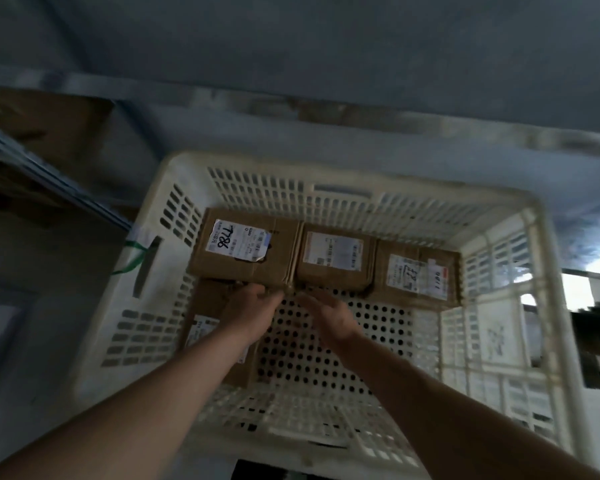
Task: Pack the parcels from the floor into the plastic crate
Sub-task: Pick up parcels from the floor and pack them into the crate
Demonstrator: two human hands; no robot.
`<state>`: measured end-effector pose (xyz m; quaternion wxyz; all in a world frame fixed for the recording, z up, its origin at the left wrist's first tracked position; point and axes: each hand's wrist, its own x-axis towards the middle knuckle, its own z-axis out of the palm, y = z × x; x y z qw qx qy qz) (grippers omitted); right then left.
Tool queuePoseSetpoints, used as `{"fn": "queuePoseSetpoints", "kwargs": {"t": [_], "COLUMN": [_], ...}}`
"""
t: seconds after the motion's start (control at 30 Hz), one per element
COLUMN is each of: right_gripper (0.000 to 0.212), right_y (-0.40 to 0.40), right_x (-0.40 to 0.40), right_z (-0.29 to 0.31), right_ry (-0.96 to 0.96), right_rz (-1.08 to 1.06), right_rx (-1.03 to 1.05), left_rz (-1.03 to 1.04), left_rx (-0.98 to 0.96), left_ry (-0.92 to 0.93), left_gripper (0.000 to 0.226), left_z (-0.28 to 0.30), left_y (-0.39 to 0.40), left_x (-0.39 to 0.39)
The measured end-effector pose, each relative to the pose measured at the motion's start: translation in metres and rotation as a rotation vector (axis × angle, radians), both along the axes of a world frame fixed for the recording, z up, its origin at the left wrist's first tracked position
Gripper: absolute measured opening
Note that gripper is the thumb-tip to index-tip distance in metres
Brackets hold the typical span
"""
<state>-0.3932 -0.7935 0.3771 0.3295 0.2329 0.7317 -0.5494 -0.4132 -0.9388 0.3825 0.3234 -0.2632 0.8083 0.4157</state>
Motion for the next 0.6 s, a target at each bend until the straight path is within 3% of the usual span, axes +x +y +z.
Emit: {"fn": "queuePoseSetpoints", "kwargs": {"t": [0.07, 0.2, 0.33, 0.4, 0.5, 0.6], "right_gripper": [0.045, 0.026, 0.084, 0.083, 0.069, 0.087], "right_y": [0.016, 0.052, 0.08, 0.092, 0.112, 0.127], "right_x": [0.005, 0.014, 0.027, 0.037, 0.055, 0.076], "right_z": [0.023, 0.064, 0.089, 0.106, 0.124, 0.133], "right_ry": [0.055, 0.16, 0.27, 0.301, 0.381, 0.442], "right_rz": [-0.017, -0.07, -0.178, -0.232, -0.305, -0.438], "right_rx": [-0.001, 0.028, 0.103, 0.137, 0.175, 0.2], "left_rz": [0.019, -0.021, -0.099, -0.16, -0.246, -0.312], "left_rx": [0.033, 0.102, 0.162, 0.198, 0.262, 0.317], "left_ry": [0.044, 0.115, 0.201, 0.26, 0.337, 0.392], "left_gripper": [0.023, 0.043, 0.028, 0.03, 0.052, 0.035], "left_z": [0.017, 0.056, 0.088, 0.102, 0.11, 0.125], "left_y": [0.015, 0.05, 0.084, 0.1, 0.119, 0.142], "left_x": [0.005, 0.012, 0.018, 0.021, 0.022, 0.03]}}
